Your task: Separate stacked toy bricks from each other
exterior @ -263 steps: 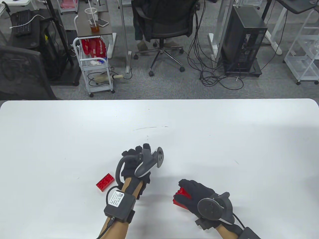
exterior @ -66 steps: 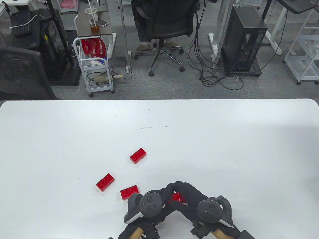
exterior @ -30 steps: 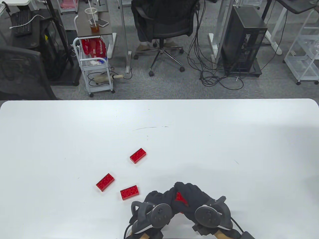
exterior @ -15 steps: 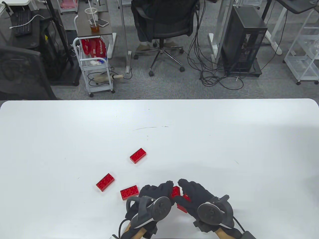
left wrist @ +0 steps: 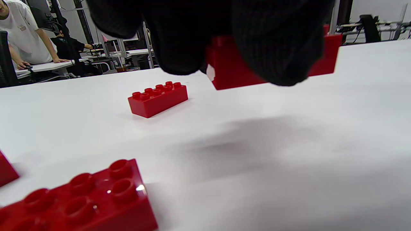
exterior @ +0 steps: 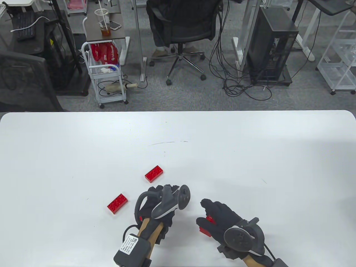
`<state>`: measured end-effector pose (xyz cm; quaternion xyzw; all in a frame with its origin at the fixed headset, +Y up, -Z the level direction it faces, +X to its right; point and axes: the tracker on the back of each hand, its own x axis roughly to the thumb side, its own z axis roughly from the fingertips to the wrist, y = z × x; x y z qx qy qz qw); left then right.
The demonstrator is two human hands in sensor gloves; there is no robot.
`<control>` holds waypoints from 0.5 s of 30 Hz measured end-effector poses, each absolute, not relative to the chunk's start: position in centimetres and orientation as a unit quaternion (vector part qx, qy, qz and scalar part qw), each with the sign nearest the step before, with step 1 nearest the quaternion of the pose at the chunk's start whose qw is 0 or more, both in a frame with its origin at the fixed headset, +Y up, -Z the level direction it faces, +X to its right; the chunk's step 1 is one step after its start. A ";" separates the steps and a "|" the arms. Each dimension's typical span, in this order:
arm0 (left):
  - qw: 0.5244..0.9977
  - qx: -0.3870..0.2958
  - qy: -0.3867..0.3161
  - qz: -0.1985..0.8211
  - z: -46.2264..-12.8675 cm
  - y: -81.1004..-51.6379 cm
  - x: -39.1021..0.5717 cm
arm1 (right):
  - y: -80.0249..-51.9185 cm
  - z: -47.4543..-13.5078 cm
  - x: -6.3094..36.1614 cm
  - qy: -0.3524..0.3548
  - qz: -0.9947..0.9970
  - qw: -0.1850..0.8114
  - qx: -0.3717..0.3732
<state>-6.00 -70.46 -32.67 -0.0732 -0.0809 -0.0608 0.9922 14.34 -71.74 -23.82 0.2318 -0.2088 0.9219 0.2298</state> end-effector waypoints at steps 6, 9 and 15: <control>0.985 -0.134 -0.070 -0.086 -35.5 -70.7 -5.7 | -71.7 -24.0 14.7 -0.208 0.922 0.234 0.227; 0.982 -0.145 -0.072 -0.093 -36.8 -71.2 -5.6 | -71.7 -24.0 14.7 -0.207 0.922 0.237 0.225; 0.978 -0.173 -0.063 -0.096 -38.3 -72.3 -5.8 | -71.7 -24.1 14.7 -0.202 0.923 0.238 0.227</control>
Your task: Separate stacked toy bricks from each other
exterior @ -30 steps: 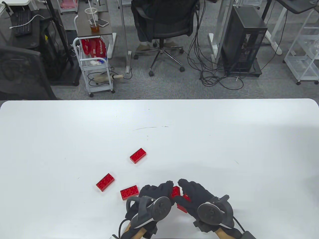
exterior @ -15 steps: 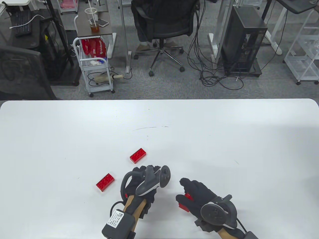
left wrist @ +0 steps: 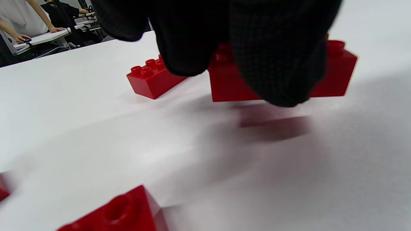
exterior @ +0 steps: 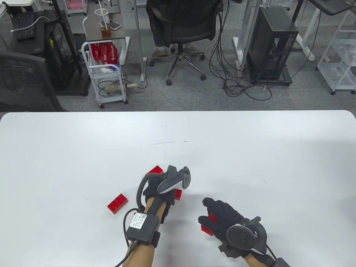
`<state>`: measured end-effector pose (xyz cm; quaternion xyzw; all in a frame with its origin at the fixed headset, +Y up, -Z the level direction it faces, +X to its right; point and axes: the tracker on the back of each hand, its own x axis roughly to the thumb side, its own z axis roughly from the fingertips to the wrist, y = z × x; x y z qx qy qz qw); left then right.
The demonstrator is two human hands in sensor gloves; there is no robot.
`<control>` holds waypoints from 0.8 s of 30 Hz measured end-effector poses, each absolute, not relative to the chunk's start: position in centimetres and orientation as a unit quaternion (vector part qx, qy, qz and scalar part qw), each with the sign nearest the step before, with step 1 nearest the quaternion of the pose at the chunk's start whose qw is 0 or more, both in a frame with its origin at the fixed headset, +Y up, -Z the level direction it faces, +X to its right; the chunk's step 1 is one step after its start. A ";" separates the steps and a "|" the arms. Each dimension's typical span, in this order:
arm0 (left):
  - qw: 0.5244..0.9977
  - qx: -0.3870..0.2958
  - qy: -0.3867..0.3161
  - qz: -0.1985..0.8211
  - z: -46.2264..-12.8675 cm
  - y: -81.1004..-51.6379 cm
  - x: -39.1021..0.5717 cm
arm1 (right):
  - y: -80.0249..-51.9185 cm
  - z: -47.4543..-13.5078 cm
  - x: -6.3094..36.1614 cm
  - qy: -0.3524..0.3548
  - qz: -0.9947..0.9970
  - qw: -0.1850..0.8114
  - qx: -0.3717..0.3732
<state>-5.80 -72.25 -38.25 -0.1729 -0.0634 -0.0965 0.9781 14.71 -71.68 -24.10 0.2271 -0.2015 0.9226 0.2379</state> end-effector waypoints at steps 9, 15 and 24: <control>0.971 -0.203 -0.069 -0.102 -39.1 -72.7 -6.2 | -71.7 -24.1 14.8 -0.201 0.922 0.240 0.227; 0.969 -0.203 -0.078 -0.114 -39.5 -73.1 -5.9 | -71.6 -24.1 14.7 -0.199 0.922 0.240 0.228; 0.970 -0.193 -0.081 -0.127 -39.2 -73.9 -5.8 | -71.7 -24.2 14.7 -0.195 0.923 0.238 0.229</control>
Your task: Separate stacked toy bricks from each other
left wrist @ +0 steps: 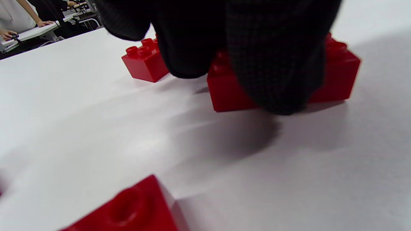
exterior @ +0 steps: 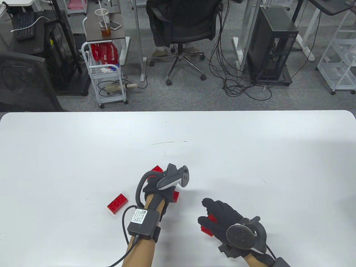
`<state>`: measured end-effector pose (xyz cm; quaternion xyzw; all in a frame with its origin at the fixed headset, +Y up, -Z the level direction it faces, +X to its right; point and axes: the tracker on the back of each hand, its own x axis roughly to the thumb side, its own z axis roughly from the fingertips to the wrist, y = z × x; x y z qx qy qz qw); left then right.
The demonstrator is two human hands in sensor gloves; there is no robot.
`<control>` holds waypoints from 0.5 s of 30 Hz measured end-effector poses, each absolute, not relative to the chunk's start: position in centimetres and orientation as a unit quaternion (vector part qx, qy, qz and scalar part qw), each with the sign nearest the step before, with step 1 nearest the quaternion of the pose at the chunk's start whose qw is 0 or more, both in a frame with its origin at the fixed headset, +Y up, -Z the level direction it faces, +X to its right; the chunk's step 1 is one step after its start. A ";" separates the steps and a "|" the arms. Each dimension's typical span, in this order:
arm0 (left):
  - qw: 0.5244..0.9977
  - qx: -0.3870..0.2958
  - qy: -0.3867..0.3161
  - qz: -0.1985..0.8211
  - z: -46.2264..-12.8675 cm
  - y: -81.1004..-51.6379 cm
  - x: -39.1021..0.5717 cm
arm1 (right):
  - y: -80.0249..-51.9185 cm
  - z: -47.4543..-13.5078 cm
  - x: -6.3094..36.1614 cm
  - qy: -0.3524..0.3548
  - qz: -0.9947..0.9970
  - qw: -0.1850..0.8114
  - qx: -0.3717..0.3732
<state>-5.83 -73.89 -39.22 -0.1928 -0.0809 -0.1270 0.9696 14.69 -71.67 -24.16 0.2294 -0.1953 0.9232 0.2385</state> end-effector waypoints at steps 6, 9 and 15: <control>0.967 -0.198 -0.085 -0.136 -39.1 -73.8 -5.8 | -71.7 -24.2 14.6 -0.188 0.923 0.240 0.233; 0.967 -0.215 -0.077 -0.111 -39.0 -73.0 -6.5 | -71.6 -24.2 14.8 -0.191 0.922 0.245 0.231; 0.980 -0.170 -0.101 -0.013 -37.0 -69.8 -8.0 | -71.5 -24.3 15.1 -0.194 0.916 0.271 0.224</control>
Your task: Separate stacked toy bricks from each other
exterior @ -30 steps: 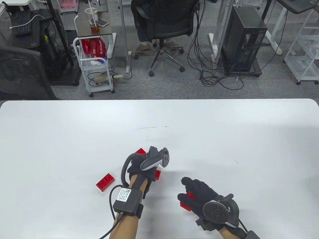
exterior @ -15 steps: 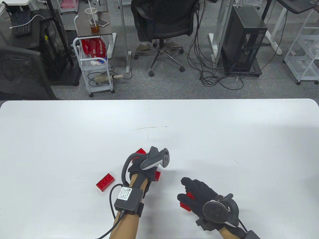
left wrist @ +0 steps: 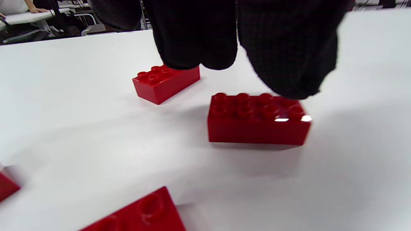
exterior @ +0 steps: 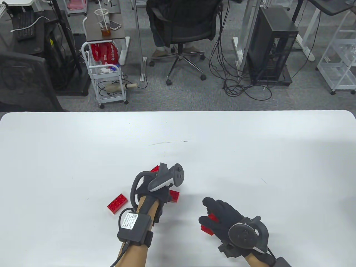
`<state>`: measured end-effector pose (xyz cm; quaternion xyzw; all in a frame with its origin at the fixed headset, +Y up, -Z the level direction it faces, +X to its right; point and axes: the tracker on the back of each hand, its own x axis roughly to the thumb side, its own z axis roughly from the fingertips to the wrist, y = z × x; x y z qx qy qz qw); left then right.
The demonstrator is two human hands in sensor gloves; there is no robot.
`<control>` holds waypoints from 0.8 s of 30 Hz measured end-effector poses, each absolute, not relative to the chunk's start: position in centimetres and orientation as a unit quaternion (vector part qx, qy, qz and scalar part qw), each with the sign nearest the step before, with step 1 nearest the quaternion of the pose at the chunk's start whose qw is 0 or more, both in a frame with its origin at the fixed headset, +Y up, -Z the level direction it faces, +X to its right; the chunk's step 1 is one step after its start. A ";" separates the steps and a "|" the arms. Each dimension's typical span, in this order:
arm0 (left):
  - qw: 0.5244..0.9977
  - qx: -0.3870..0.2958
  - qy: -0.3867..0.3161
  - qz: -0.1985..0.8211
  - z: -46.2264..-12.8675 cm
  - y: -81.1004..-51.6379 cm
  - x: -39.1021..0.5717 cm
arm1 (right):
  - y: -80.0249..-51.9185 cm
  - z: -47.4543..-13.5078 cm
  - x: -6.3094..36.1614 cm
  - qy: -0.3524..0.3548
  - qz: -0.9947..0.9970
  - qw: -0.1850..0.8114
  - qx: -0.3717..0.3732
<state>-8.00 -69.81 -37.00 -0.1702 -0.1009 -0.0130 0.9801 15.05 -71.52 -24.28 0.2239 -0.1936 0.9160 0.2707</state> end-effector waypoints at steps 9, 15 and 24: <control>0.966 -0.130 -0.213 0.066 -31.1 -67.7 -6.2 | -71.4 -24.3 15.3 -0.202 0.911 0.284 0.218; 0.944 -0.134 -0.270 0.138 -28.0 -68.1 -4.8 | -71.5 -24.4 15.5 -0.201 0.908 0.297 0.215; 0.926 -0.125 -0.286 0.213 -26.6 -70.5 -4.0 | -71.8 -24.0 14.9 -0.191 0.908 0.294 0.230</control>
